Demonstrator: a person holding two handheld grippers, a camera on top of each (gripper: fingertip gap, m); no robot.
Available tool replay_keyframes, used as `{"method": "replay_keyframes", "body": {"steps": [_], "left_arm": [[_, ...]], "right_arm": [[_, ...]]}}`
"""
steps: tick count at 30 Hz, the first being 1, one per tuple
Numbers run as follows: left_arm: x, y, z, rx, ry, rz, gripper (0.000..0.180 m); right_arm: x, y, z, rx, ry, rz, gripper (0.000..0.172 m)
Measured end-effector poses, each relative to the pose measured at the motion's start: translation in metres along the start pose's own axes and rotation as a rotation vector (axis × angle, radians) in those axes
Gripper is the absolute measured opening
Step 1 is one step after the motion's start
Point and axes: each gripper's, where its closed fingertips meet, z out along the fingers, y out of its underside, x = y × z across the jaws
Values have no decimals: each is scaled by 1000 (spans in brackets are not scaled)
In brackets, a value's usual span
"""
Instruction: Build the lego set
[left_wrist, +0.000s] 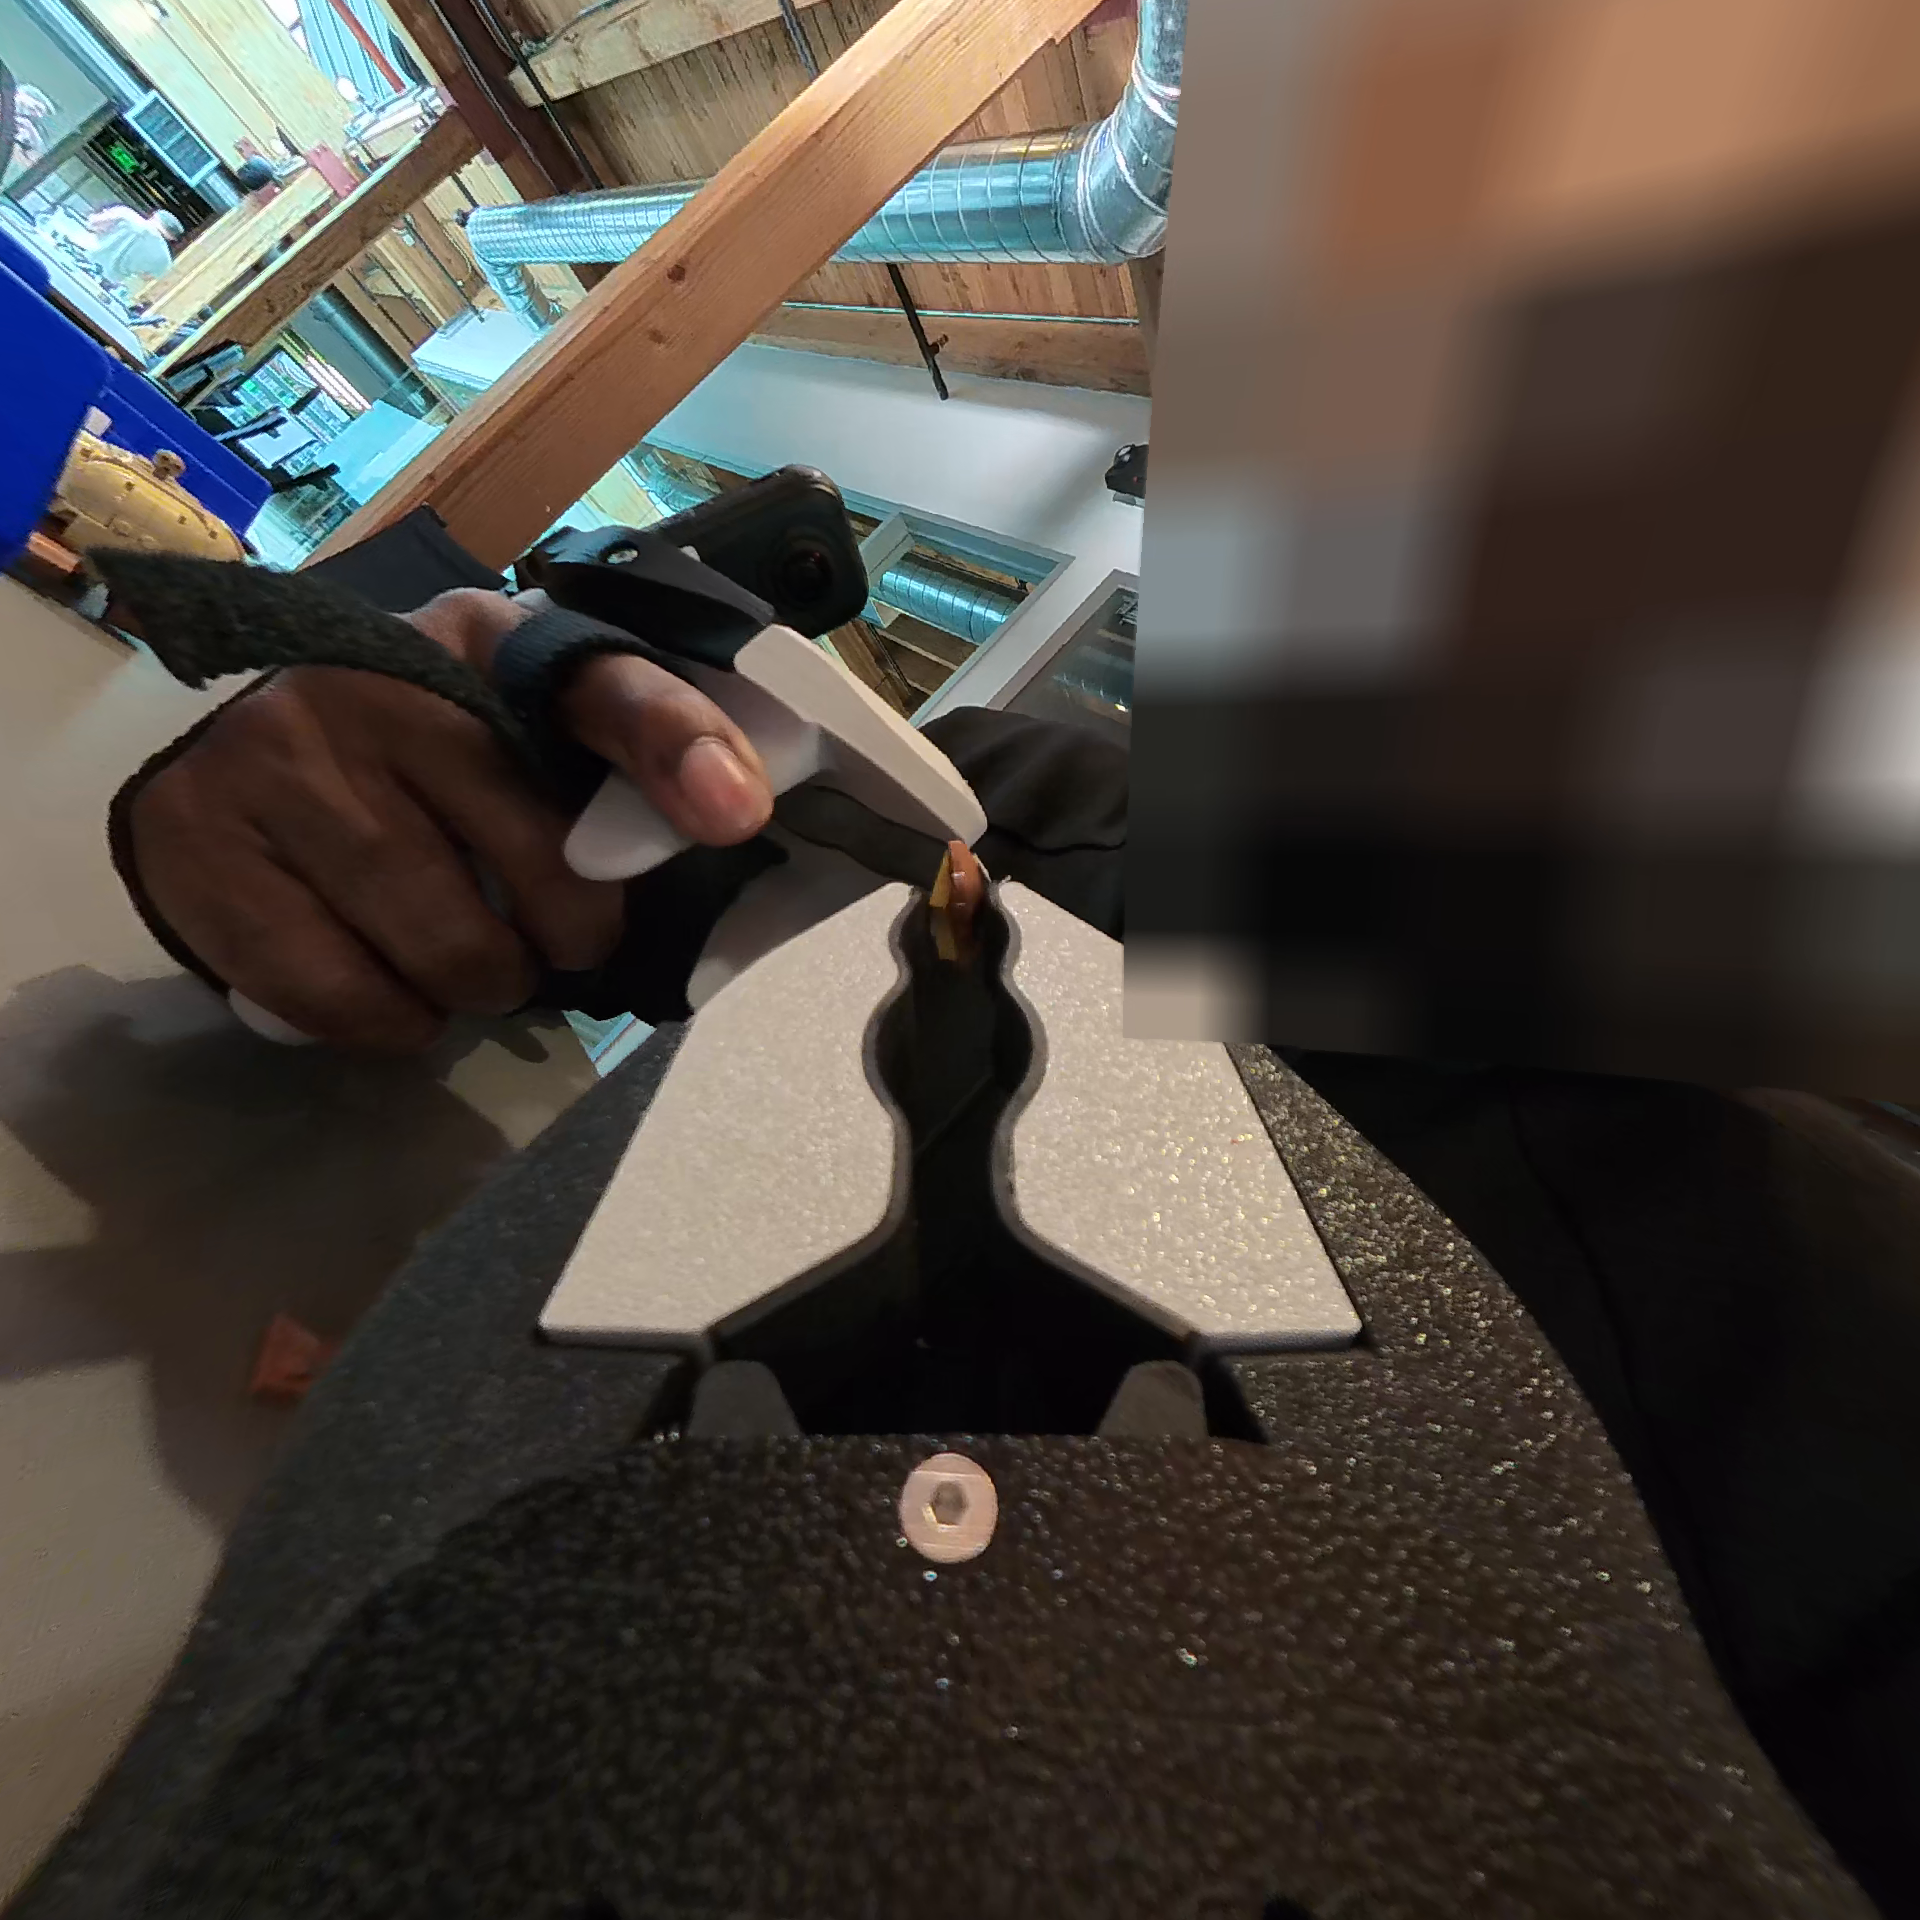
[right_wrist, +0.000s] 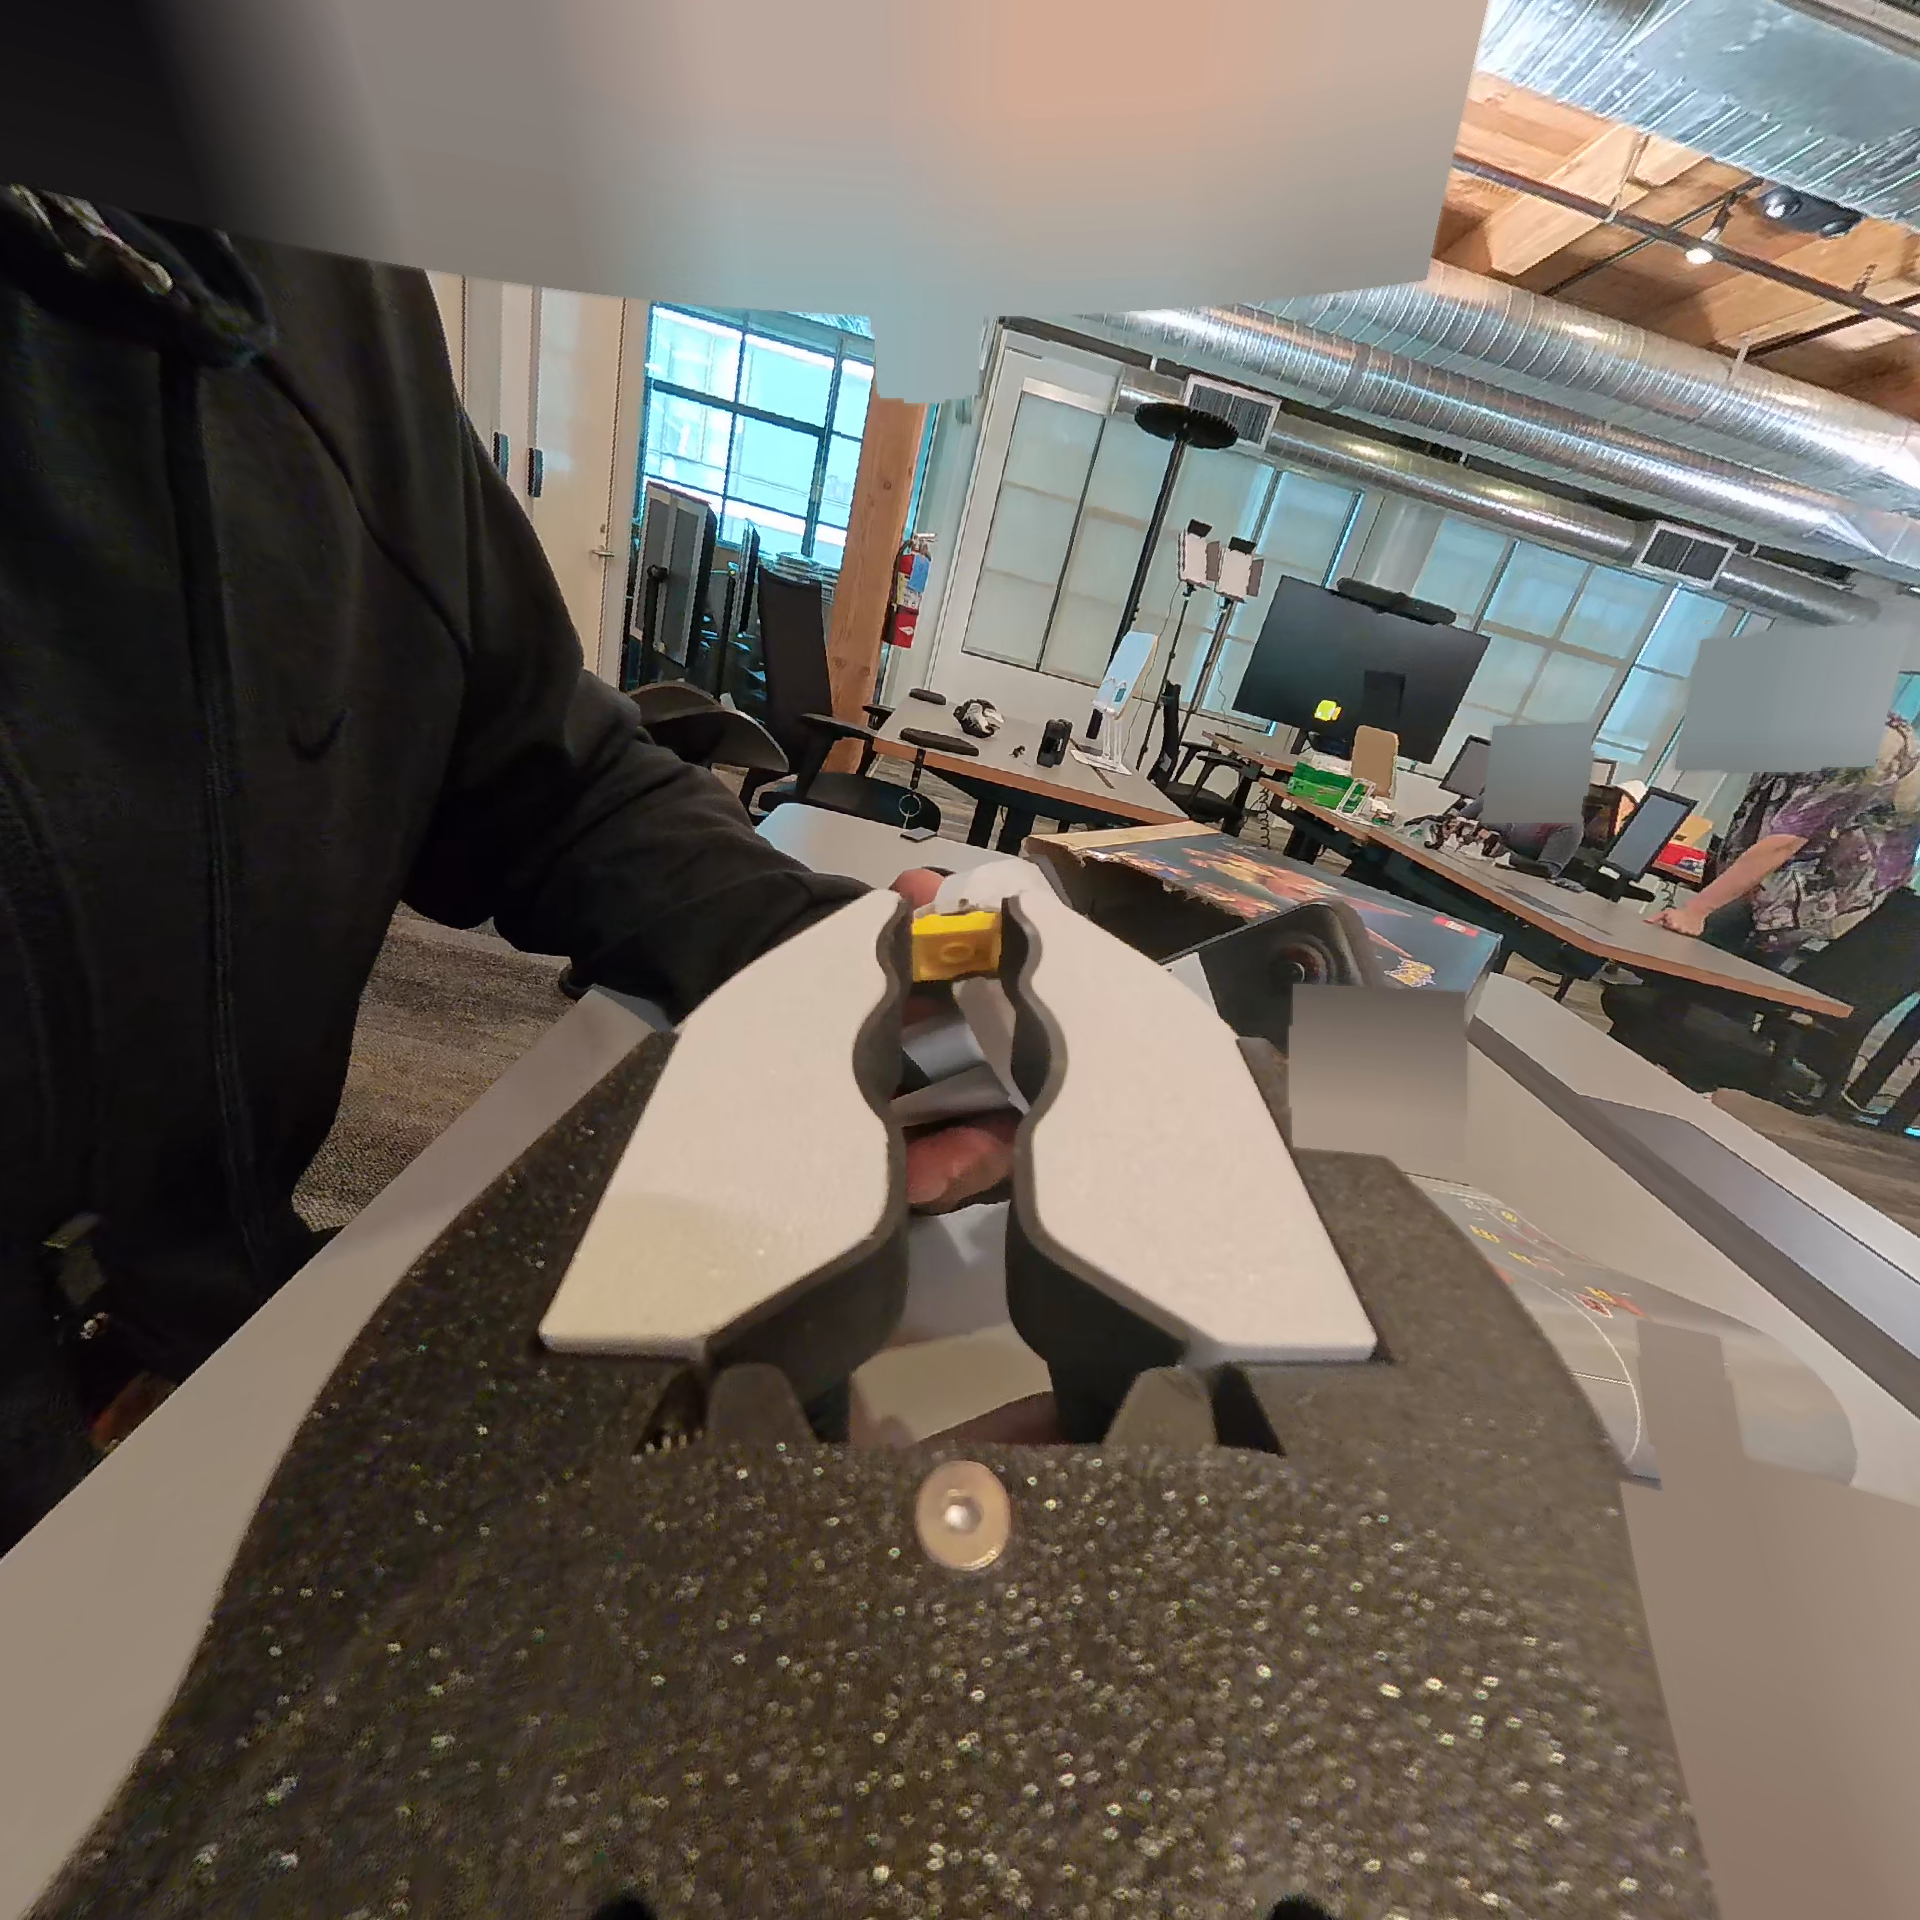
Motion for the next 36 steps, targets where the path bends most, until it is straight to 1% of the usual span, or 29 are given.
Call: {"method": "replay_keyframes", "body": {"steps": [9, 18, 24, 28, 31, 36], "left_arm": [[5, 1, 1, -6, 19, 36, 6], [1, -2, -1, -18, -72, 168, 6], [-8, -9, -7, -22, -204, 324, 6], [-16, -16, -15, -37, -343, 470, 5], [-19, -22, -24, -52, -441, 583, 5], [-24, -23, -31, -101, -528, 671, 6]], "right_arm": [[-2, -1, 0, 8, -13, 2, 16], [4, 2, -1, -19, 7, -6, 16], [15, 9, -2, -63, 49, 86, 15], [22, 17, -3, -116, 63, 179, 24], [30, 25, -2, -158, 104, 231, 25], [34, 36, -2, -207, 128, 273, 22]]}}
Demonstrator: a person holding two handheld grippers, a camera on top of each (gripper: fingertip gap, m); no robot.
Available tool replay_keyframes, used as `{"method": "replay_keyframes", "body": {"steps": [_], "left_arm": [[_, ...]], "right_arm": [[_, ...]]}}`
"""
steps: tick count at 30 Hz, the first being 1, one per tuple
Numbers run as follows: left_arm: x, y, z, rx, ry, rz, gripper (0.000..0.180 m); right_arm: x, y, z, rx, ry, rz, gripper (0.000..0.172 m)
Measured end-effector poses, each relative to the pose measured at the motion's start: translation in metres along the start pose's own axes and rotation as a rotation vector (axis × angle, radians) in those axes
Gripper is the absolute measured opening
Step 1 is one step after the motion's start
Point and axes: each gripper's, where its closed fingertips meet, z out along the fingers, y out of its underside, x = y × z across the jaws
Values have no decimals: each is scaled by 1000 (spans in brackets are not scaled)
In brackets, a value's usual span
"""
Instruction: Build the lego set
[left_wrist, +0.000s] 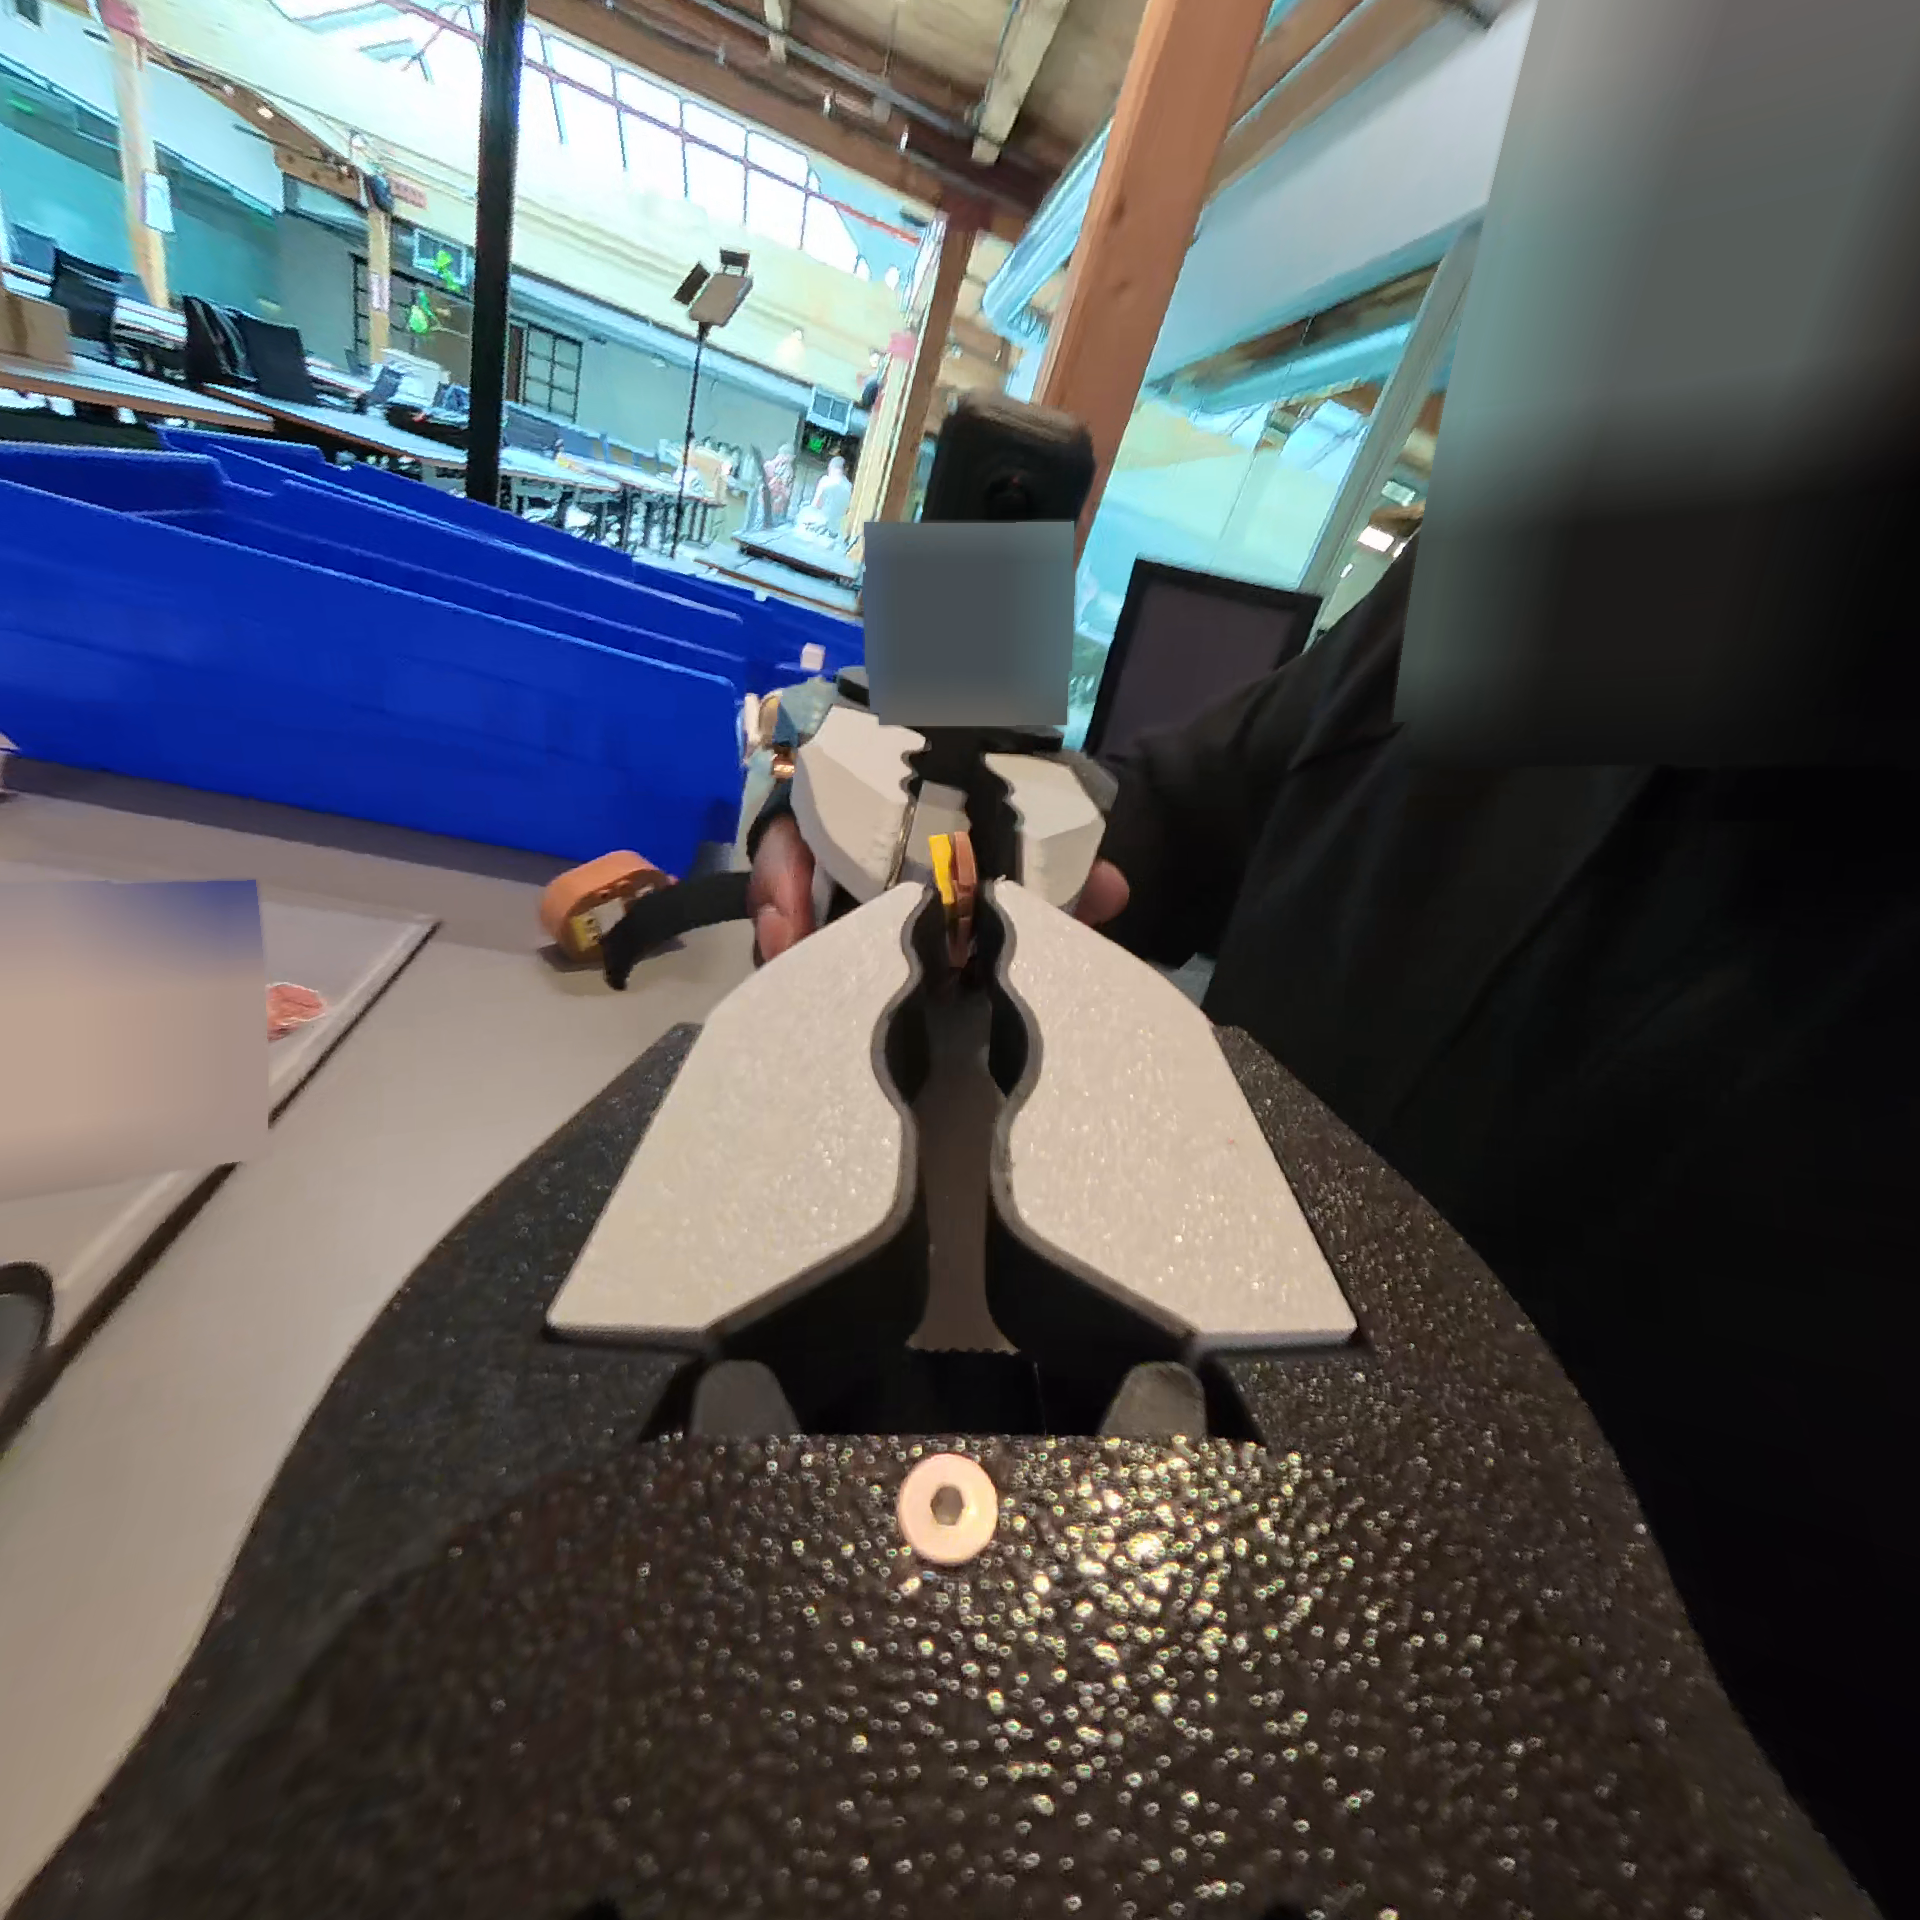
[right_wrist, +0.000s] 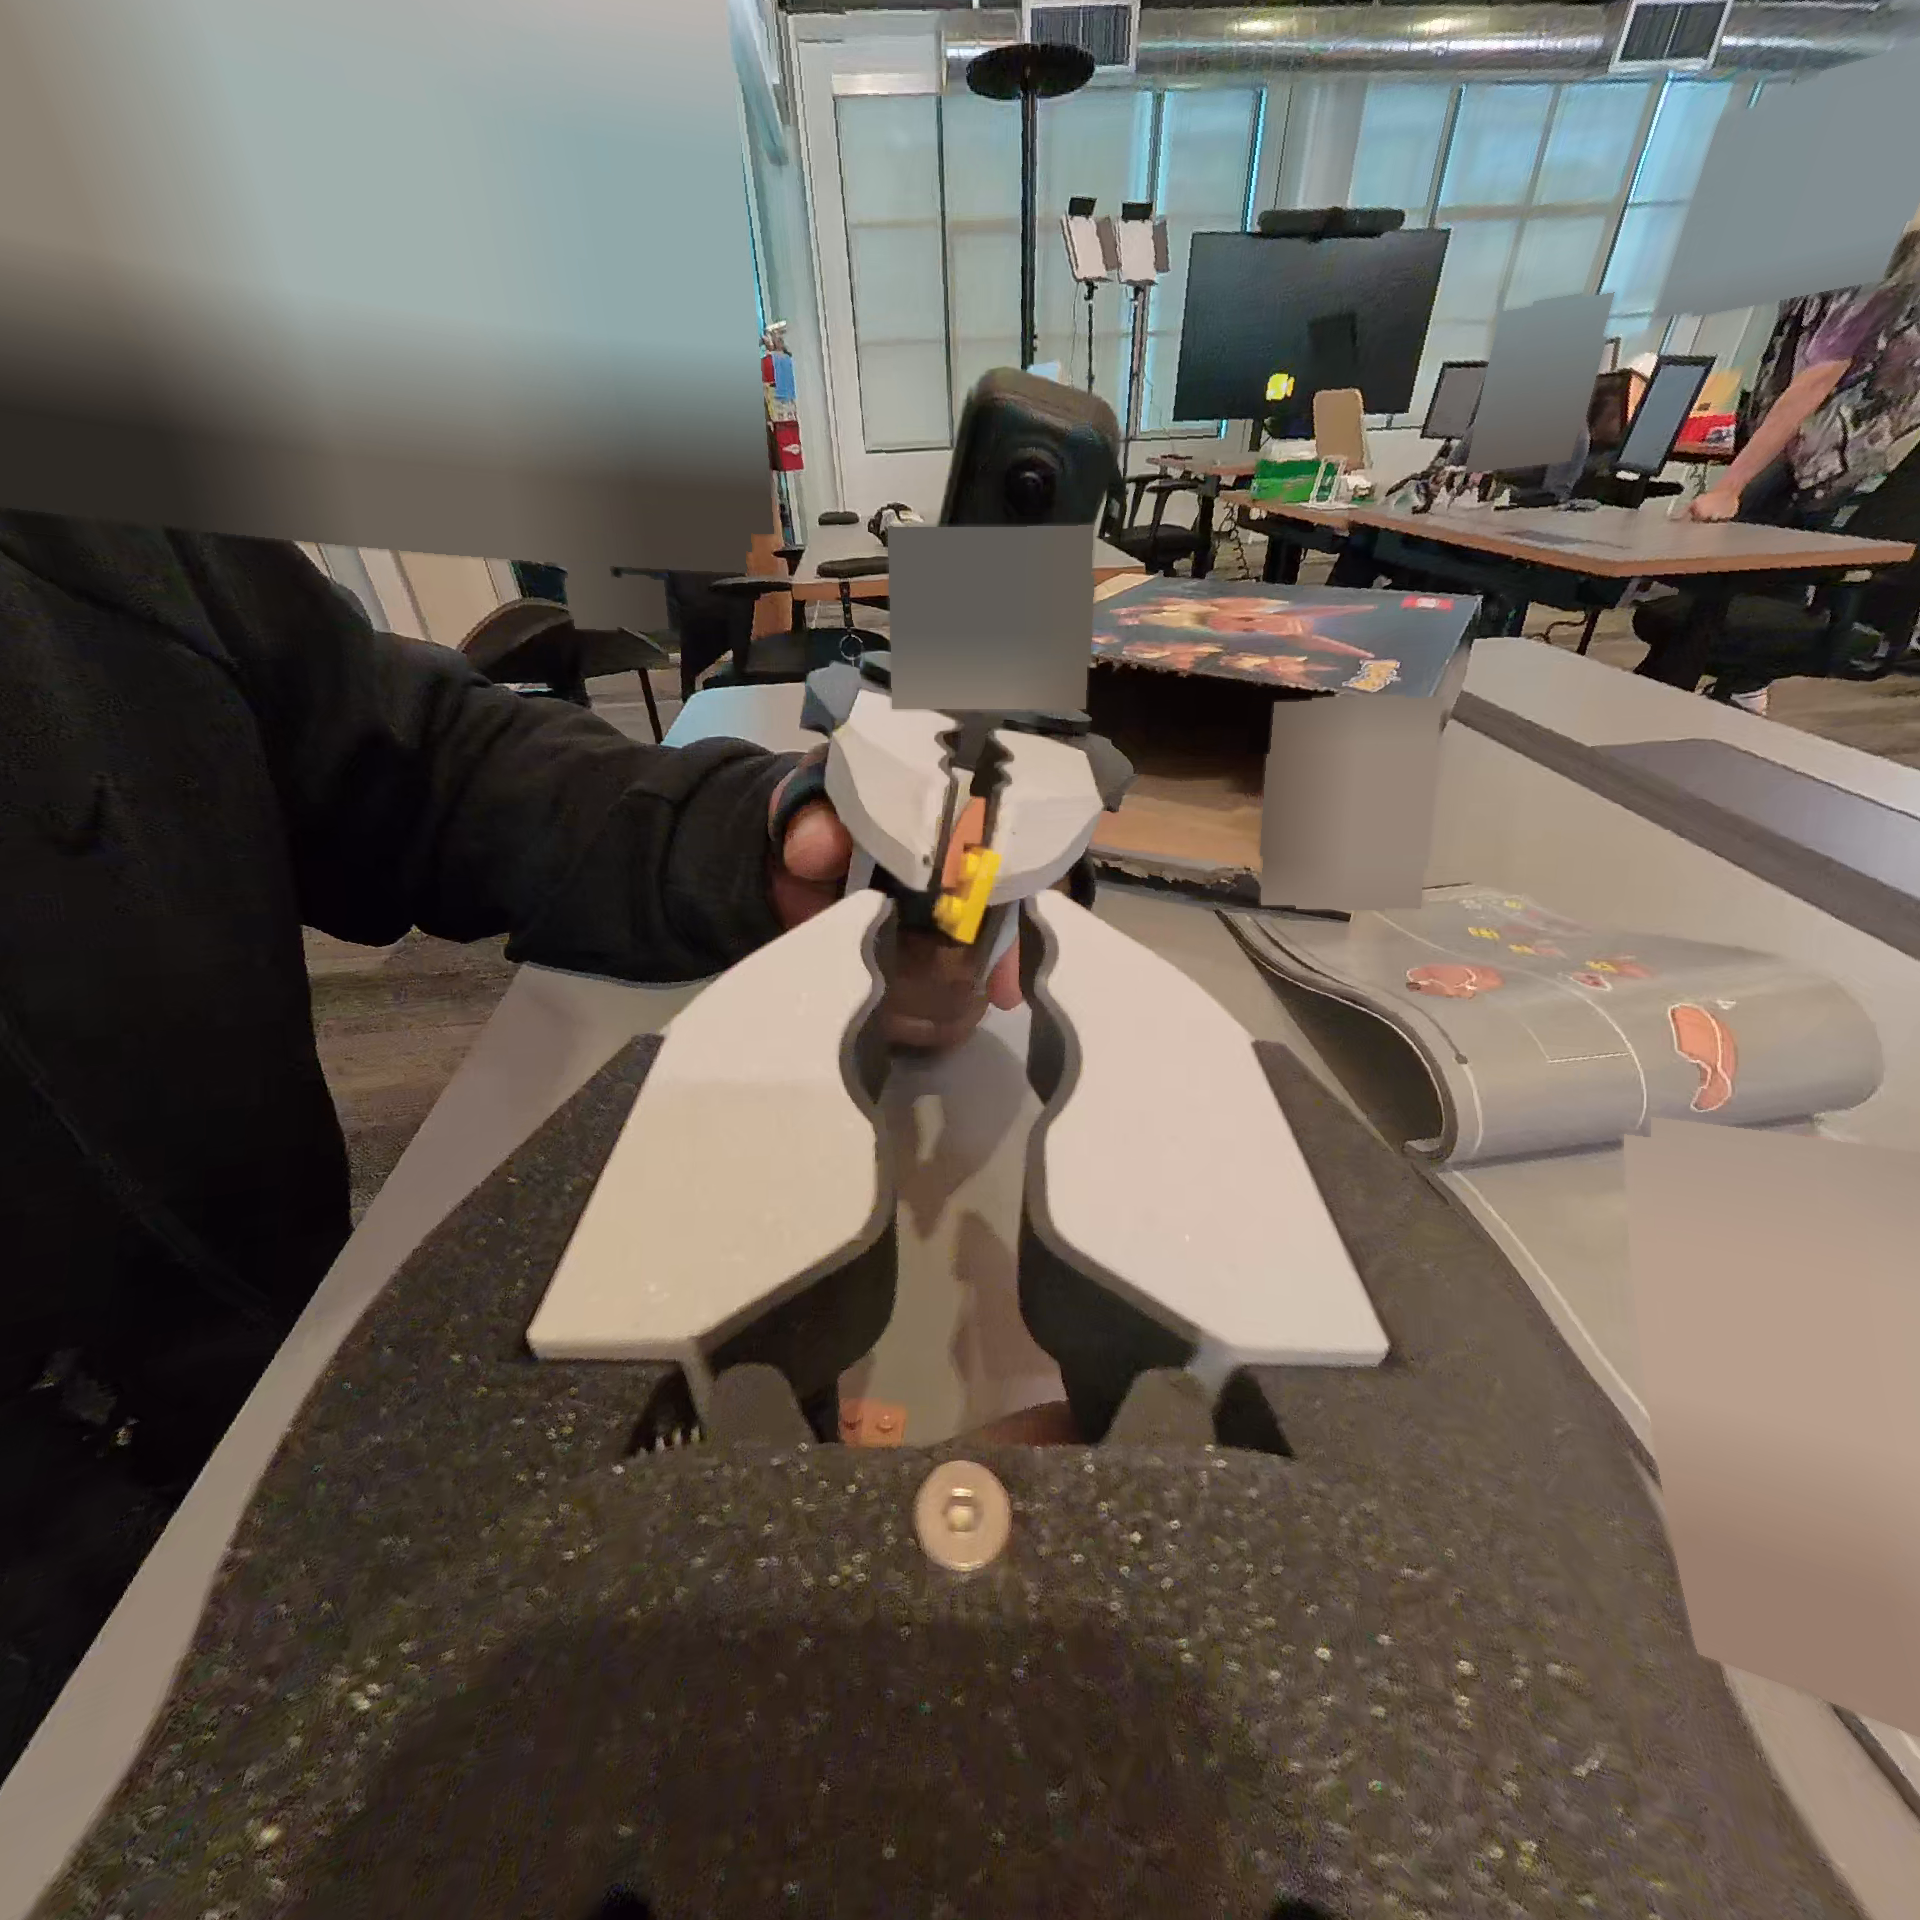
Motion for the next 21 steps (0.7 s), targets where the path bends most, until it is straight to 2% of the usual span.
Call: {"method": "replay_keyframes", "body": {"steps": [12, 21], "left_arm": [[-13, 10, 0, -65, -95, 69, 6], [-17, 14, 0, -112, -134, 121, 6]], "right_arm": [[10, 10, 1, -37, 5, 154, 16], [12, 12, -1, -41, -17, 172, 15]]}}
